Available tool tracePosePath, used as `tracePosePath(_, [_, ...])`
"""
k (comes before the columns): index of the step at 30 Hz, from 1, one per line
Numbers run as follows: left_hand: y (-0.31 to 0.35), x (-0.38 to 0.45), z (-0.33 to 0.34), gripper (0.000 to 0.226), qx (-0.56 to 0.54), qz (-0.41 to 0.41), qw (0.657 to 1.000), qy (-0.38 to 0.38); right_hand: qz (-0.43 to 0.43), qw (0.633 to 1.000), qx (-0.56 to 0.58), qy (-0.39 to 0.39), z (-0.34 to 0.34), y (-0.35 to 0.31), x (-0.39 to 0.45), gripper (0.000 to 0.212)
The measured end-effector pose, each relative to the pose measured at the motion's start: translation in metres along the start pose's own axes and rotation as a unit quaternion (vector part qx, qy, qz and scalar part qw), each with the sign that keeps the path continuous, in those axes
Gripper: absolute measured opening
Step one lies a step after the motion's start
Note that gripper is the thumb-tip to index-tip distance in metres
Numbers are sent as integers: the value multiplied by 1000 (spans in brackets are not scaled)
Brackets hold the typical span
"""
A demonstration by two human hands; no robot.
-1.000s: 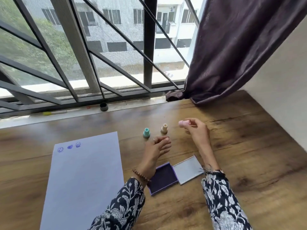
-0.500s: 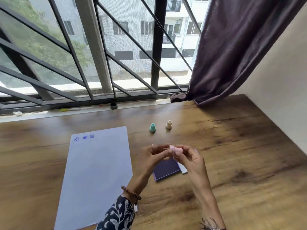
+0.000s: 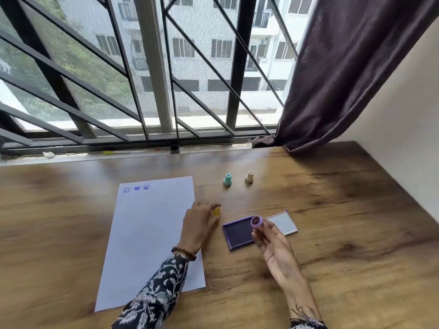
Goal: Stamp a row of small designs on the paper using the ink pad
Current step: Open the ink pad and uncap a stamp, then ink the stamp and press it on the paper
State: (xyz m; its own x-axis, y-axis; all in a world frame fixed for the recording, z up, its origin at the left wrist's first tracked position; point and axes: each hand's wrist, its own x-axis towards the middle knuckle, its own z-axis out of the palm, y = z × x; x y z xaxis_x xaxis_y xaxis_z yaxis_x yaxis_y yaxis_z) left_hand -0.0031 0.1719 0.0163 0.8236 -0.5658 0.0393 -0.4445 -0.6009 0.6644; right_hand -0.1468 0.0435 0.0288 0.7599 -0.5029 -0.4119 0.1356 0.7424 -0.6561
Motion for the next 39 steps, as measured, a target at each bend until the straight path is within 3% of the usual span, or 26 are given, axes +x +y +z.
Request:
tracePosePath(3, [-6,-2,3,38,22,19,999,-13,11,1000,-7,9,-6,0,2,14])
tracePosePath(6, [-12,-12,7,61,13,56,998,-40,22,999,-30,20,-9,0,5,17])
tracePosePath(9, [-18,-25,14,82,74,85,990,-85,18,998,-55,20,-9,2,7,17])
tracePosePath(15, [-24,-27,23,78,92,92,987,-92,-62,966,-246,47,-2,7,5,11])
tracePosePath(18, [-26,-29,26,76,71,84,990,-84,-85,915,-383,97,5,5,1,7])
tracePosePath(23, [-26,-30,27,74,48,81,993,-72,-137,732,-659,101,42,-19,-7,11])
tracePosePath(27, [-29,-31,29,73,31,85,994,-64,-264,621,-732,94,73,-34,-14,14])
tracePosePath(29, [-30,-31,30,73,22,87,994,-60,-306,596,-734,112,76,-29,-10,14])
tracePosePath(34, [-33,-30,33,73,18,93,994,-48,-130,527,-838,50,51,21,7,18])
tracePosePath(38, [-33,-30,33,74,24,95,994,-54,-147,500,-852,50,46,27,16,15])
tracePosePath(39, [-32,-30,32,74,26,93,994,-60,-145,508,-848,51,44,26,19,15])
